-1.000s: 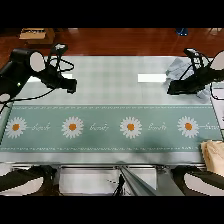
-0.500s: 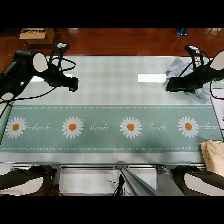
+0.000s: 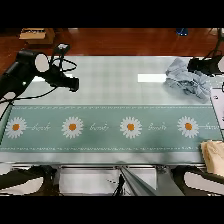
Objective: Fold the shirts.
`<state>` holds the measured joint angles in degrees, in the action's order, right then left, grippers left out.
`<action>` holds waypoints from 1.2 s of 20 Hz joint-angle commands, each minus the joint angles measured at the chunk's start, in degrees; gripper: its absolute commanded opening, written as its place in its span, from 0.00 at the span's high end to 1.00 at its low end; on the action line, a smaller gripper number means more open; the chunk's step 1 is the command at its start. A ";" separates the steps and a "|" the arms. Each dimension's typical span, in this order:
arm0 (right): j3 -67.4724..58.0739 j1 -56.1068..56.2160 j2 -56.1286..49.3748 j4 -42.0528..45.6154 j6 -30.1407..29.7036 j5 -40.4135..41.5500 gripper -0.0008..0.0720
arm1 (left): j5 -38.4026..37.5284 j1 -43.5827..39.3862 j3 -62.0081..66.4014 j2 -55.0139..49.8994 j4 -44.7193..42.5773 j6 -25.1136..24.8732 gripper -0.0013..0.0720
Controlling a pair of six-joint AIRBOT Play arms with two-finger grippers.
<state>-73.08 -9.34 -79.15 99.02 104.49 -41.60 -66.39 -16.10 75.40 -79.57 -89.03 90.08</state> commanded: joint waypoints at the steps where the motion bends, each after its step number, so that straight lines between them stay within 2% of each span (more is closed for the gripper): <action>1: -0.42 -5.46 -6.05 -3.21 2.12 5.70 0.18 | -3.30 0.00 0.04 -0.02 0.76 0.02 0.00; 6: -0.42 -6.49 -14.88 -14.14 -3.43 7.98 0.18 | -3.76 0.00 0.04 -0.02 0.76 0.04 0.00; 11: -0.42 -6.51 -21.49 -14.95 -3.43 8.76 0.21 | -3.76 0.00 0.04 -0.02 0.76 0.02 0.00; 12: -0.42 -6.51 -22.05 -14.95 -3.43 8.81 0.34 | -3.74 0.00 0.04 -0.02 0.76 0.04 0.00; 13: -0.44 -6.51 -22.01 -14.97 -3.45 8.81 0.70 | -3.74 0.00 0.04 0.04 0.76 0.04 0.01; 14: -0.44 -6.56 -21.18 -15.67 -3.45 8.76 0.95 | -3.72 0.00 0.04 0.37 0.81 0.02 0.15; 15: -0.44 -6.56 -19.71 -16.48 -4.39 8.83 0.94 | -3.74 0.00 0.37 1.01 0.90 -0.04 0.42; 16: -0.44 -6.54 -17.46 -16.46 -6.95 8.90 0.94 | -3.74 0.00 1.22 1.70 0.96 -0.04 0.47; 18: -0.44 -6.49 -10.47 -17.14 -13.44 8.76 0.94 | -3.76 0.00 4.70 3.48 0.96 -0.02 0.46; 20: -0.44 -6.49 -0.66 -21.84 -19.82 8.48 0.94 | -3.80 0.00 9.90 5.73 1.22 0.00 0.45; 24: -0.44 -6.49 21.09 -39.04 -31.01 8.61 0.95 | -5.62 0.00 21.49 11.08 5.05 0.02 0.45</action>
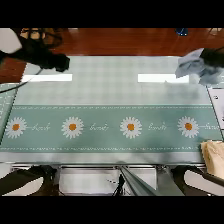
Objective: Fold the shirts.
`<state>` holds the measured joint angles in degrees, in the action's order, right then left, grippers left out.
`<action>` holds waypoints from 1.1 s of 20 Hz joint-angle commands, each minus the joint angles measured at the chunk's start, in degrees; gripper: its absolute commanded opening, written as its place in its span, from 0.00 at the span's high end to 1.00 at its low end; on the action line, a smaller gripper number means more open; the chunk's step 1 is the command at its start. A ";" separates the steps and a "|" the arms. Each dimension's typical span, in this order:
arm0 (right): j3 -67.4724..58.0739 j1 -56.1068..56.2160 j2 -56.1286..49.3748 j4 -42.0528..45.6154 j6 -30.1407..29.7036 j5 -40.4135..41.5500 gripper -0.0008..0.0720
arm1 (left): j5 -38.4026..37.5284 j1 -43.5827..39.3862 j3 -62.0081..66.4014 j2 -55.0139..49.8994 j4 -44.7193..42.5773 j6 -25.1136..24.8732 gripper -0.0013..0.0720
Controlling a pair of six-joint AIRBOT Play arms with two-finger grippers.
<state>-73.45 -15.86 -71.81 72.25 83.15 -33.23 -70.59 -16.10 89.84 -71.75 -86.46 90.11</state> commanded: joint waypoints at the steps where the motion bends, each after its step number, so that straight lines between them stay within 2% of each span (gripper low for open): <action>1: -0.07 0.02 18.69 -15.54 -12.44 0.20 0.95 | -3.02 0.00 9.51 4.57 3.48 0.02 0.45; 3: -0.04 0.02 27.89 -18.88 -16.26 -0.02 0.95 | -6.97 0.00 12.66 7.08 5.60 0.02 0.45; 6: -0.04 0.02 37.86 -21.49 -15.98 -5.03 0.95 | -13.33 0.00 13.03 10.93 8.50 0.26 0.44; 8: -0.04 0.02 40.54 -23.98 -14.40 -13.55 0.95 | -17.05 0.00 13.03 11.96 8.94 1.44 0.21; 9: -0.02 0.02 40.57 -25.05 -14.14 -19.26 0.95 | -18.16 -0.02 12.87 12.07 8.96 1.73 0.17; 11: 0.28 0.02 38.10 -25.64 -11.93 -30.40 0.95 | -18.58 -0.11 12.00 12.02 8.94 1.70 0.17; 12: 1.29 0.02 36.50 -26.12 -10.62 -33.20 0.95 | -18.58 -0.11 11.08 12.02 8.96 1.70 0.17; 16: 9.31 4.26 30.91 -30.73 -10.14 -33.16 0.95 | -18.53 -0.11 3.28 12.02 8.96 1.70 0.17; 19: 13.22 22.03 25.88 -25.92 -8.55 -27.32 0.95 | -18.36 -0.11 -5.33 12.02 8.96 1.70 0.17; 22: 14.19 41.79 18.71 -15.02 -3.78 -17.20 0.95 | -17.07 -0.11 -13.51 12.04 8.96 1.66 0.17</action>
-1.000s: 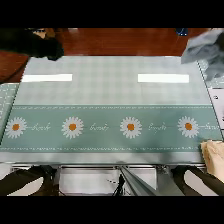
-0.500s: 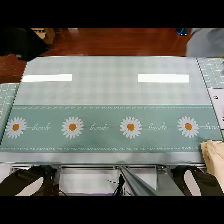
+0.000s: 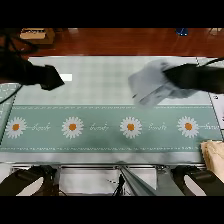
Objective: Fold the shirts.
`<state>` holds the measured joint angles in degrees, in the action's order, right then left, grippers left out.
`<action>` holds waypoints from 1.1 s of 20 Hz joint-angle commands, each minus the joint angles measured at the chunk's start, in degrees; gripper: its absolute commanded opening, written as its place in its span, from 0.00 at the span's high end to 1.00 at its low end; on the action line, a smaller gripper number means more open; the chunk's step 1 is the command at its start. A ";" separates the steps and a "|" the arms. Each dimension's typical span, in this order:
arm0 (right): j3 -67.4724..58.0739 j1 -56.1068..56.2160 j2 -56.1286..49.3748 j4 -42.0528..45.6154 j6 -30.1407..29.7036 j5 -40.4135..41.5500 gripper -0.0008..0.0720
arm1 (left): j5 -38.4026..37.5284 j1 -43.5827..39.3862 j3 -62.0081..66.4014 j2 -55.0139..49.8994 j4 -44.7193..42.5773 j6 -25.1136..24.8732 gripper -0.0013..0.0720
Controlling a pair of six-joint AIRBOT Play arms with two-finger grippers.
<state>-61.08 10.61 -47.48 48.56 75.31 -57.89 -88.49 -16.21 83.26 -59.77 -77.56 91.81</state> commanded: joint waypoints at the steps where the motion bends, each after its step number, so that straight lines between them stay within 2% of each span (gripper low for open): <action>1: 1.81 20.33 -8.72 13.84 7.17 9.97 0.95 | 1.97 0.00 -9.11 0.07 0.09 -0.04 0.17; 3: 1.81 25.94 -15.13 22.67 14.62 11.47 0.94 | 5.79 0.00 -13.46 0.04 1.53 -0.92 0.17; 4: 1.81 27.06 -18.12 23.91 16.15 11.32 0.94 | 7.56 0.00 -15.30 0.04 2.64 -1.20 0.17; 9: 1.81 27.41 -28.17 21.18 16.44 11.52 0.93 | 14.99 0.00 -23.61 -0.09 6.71 -1.33 0.16; 11: 1.75 27.39 -27.98 20.98 16.37 12.02 0.52 | 16.52 0.00 -25.73 -0.50 6.67 -2.69 0.16; 12: 1.75 27.17 -27.08 20.98 16.17 11.96 0.38 | 16.96 0.00 -26.34 -0.81 6.67 -3.28 0.16; 14: 1.75 25.49 -23.52 21.38 15.69 10.54 0.36 | 17.31 0.00 -26.91 -1.97 6.69 -4.37 0.16; 17: 1.75 18.69 -15.72 27.36 16.85 7.23 0.36 | 17.64 0.11 -27.93 -4.92 8.26 -8.00 0.16; 19: 1.77 10.62 -12.15 31.89 17.64 3.65 0.36 | 18.01 0.24 -29.22 -7.63 12.39 -11.50 0.16; 22: 1.77 -3.69 -10.86 31.61 15.06 -2.47 0.36 | 18.38 0.94 -30.86 -12.63 22.82 -17.68 0.16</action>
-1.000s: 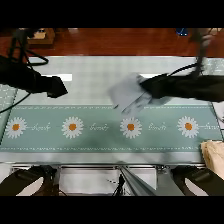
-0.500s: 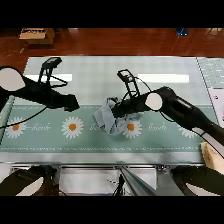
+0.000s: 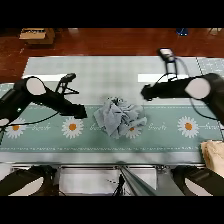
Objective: Fold the shirts.
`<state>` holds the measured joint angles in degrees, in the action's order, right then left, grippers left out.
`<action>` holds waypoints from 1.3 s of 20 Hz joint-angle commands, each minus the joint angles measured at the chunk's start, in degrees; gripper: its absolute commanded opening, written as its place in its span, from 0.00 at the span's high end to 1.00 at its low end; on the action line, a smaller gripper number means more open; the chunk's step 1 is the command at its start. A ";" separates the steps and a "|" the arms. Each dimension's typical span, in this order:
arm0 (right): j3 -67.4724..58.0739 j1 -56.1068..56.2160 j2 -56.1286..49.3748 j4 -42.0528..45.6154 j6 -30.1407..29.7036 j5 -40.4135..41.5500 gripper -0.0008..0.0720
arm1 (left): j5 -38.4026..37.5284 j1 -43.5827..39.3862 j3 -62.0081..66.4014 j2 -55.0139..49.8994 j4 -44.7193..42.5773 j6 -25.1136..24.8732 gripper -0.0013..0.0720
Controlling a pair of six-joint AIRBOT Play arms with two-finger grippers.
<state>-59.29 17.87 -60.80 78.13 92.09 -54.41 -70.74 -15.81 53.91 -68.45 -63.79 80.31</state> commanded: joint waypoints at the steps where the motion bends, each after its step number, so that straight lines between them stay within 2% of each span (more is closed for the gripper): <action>1: 0.31 -15.37 2.45 0.46 -3.54 -7.06 0.36 | 1.03 1.36 -1.75 -5.88 13.33 -7.98 0.16; 4: 2.21 -25.90 2.45 -8.35 -8.46 -7.32 0.36 | 1.79 4.59 -1.75 -11.08 24.87 -12.20 0.16; 5: 2.93 -28.41 2.43 -10.62 -9.49 -7.34 0.36 | 1.81 5.25 -1.73 -12.63 26.38 -12.39 0.16; 9: 6.21 -34.60 2.45 -15.32 -12.31 -7.76 0.36 | 1.79 5.27 -1.73 -18.53 26.60 -13.68 0.16; 14: 9.14 -35.26 2.45 -17.29 -13.81 -8.66 0.36 | 2.86 5.03 -1.70 -22.77 27.43 -13.64 0.18; 16: 9.57 -35.26 2.45 -18.67 -14.03 -8.83 0.36 | 5.03 4.66 -1.68 -23.47 31.06 -13.68 0.19; 18: 9.57 -35.26 2.45 -19.54 -14.19 -9.18 0.36 | 7.13 3.82 -1.68 -23.96 35.15 -13.99 0.48; 21: 9.57 -35.26 2.45 -20.70 -14.53 -11.10 0.36 | 8.13 2.86 -1.66 -25.11 36.39 -13.81 0.49; 22: 9.57 -35.26 2.45 -21.16 -14.99 -12.04 0.36 | 7.78 2.56 -1.68 -25.77 36.39 -13.64 0.61; 23: 9.64 -35.26 2.45 -21.29 -15.47 -13.33 0.36 | 7.17 2.47 -1.68 -26.43 36.41 -13.70 0.81; 24: 10.03 -35.26 2.45 -21.22 -16.33 -14.64 0.36 | 6.36 2.47 -1.68 -26.97 36.39 -14.47 0.95; 26: 12.48 -35.28 2.45 -20.57 -17.42 -15.96 0.36 | 4.46 2.73 -1.68 -27.08 36.39 -16.37 0.95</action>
<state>-48.62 -17.37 -58.39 57.63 76.36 -67.55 -64.45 -13.02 52.18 -94.70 -28.14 65.76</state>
